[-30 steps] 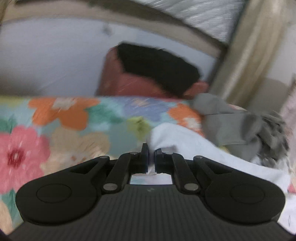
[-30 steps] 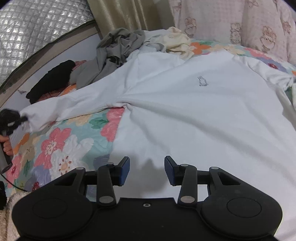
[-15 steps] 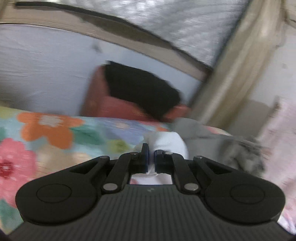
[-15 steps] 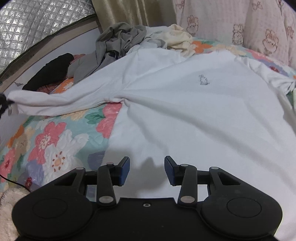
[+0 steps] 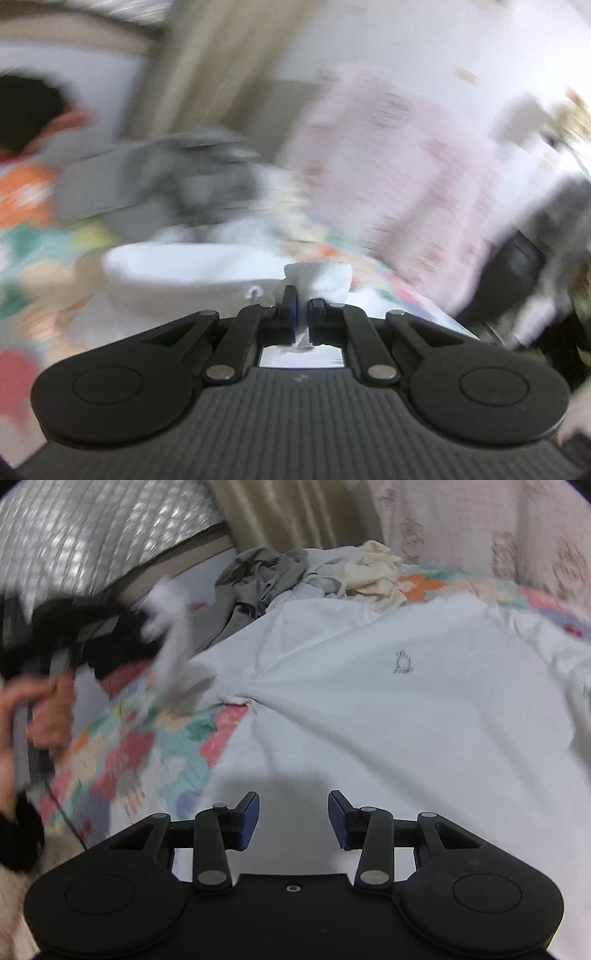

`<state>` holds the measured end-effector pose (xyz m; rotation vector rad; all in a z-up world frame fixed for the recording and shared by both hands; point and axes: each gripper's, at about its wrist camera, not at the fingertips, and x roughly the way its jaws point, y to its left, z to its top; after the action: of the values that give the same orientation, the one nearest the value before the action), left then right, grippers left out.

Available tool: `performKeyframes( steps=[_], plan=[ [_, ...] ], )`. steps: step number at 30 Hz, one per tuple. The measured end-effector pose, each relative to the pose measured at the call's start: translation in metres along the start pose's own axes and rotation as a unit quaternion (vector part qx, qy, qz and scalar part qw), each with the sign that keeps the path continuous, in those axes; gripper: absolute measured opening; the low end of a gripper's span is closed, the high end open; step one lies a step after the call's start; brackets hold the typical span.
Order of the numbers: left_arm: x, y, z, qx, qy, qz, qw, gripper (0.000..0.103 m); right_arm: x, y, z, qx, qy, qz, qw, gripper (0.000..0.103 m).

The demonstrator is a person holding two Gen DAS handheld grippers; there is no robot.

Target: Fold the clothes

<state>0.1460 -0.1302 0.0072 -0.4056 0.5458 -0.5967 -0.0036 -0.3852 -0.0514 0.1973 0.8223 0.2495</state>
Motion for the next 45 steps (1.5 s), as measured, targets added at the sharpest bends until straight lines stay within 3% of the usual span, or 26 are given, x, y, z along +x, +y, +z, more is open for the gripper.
performKeyframes(
  steps=[4, 6, 7, 8, 12, 16, 19, 21, 25, 29, 32, 35, 37, 42, 43, 45],
  plan=[
    [0.041, -0.057, 0.006, -0.007, 0.031, -0.077, 0.9965, 0.010, -0.015, -0.026, 0.009, -0.006, -0.040, -0.004, 0.999, 0.047],
    [0.061, -0.078, 0.000, 0.018, 0.072, -0.073, 0.9946, 0.027, -0.019, -0.042, 0.010, 0.016, -0.067, 0.009, 0.998, 0.047],
    [0.068, -0.089, -0.005, 0.040, 0.097, -0.059, 0.9927, 0.050, -0.019, -0.049, 0.007, 0.031, -0.077, 0.012, 0.996, 0.047],
    [0.070, -0.092, -0.011, 0.057, 0.106, -0.049, 0.9915, 0.059, -0.016, -0.055, 0.003, 0.046, -0.082, 0.011, 0.995, 0.047],
    [0.045, -0.062, -0.033, 0.079, 0.079, -0.034, 0.9932, 0.064, -0.002, -0.066, -0.012, 0.055, -0.054, -0.015, 0.997, 0.047],
    [0.021, 0.009, -0.057, 0.056, 0.066, 0.057, 0.9946, 0.065, 0.008, -0.072, -0.019, 0.056, -0.028, -0.039, 0.997, 0.047],
    [0.018, 0.059, -0.066, 0.016, 0.105, 0.122, 0.9869, 0.064, 0.011, -0.075, -0.018, 0.062, -0.019, -0.052, 0.996, 0.047],
    [0.017, 0.076, -0.062, -0.003, 0.110, 0.128, 0.9857, 0.064, 0.009, -0.078, -0.017, 0.062, -0.019, -0.065, 0.996, 0.047],
    [0.015, 0.072, -0.056, 0.001, 0.092, 0.109, 0.9898, 0.065, -0.008, -0.094, -0.009, 0.068, -0.035, -0.100, 0.992, 0.048],
    [0.041, 0.030, -0.070, 0.052, 0.136, 0.103, 0.9839, 0.065, -0.042, -0.147, -0.002, 0.123, -0.058, -0.153, 0.979, 0.053],
    [0.066, -0.016, -0.080, 0.078, 0.165, 0.068, 0.9810, 0.065, -0.068, -0.208, -0.009, 0.203, -0.077, -0.165, 0.962, 0.053],
    [0.096, -0.068, -0.086, 0.078, 0.200, 0.014, 0.9766, 0.065, -0.085, -0.266, -0.021, 0.290, -0.092, -0.177, 0.936, 0.053],
    [0.125, -0.110, -0.093, 0.097, 0.234, -0.003, 0.9674, 0.065, -0.084, -0.292, -0.028, 0.325, -0.093, -0.174, 0.925, 0.053],
    [0.194, -0.191, -0.121, 0.168, 0.254, -0.023, 0.9522, 0.065, -0.044, -0.310, -0.032, 0.334, -0.054, -0.166, 0.926, 0.053],
    [0.207, -0.200, -0.124, 0.173, 0.254, -0.022, 0.9513, 0.065, -0.034, -0.310, -0.030, 0.322, -0.041, -0.174, 0.930, 0.049],
    [0.228, -0.211, -0.130, 0.172, 0.254, -0.023, 0.9515, 0.065, -0.013, -0.310, -0.026, 0.297, -0.017, -0.191, 0.935, 0.003]
  ],
)
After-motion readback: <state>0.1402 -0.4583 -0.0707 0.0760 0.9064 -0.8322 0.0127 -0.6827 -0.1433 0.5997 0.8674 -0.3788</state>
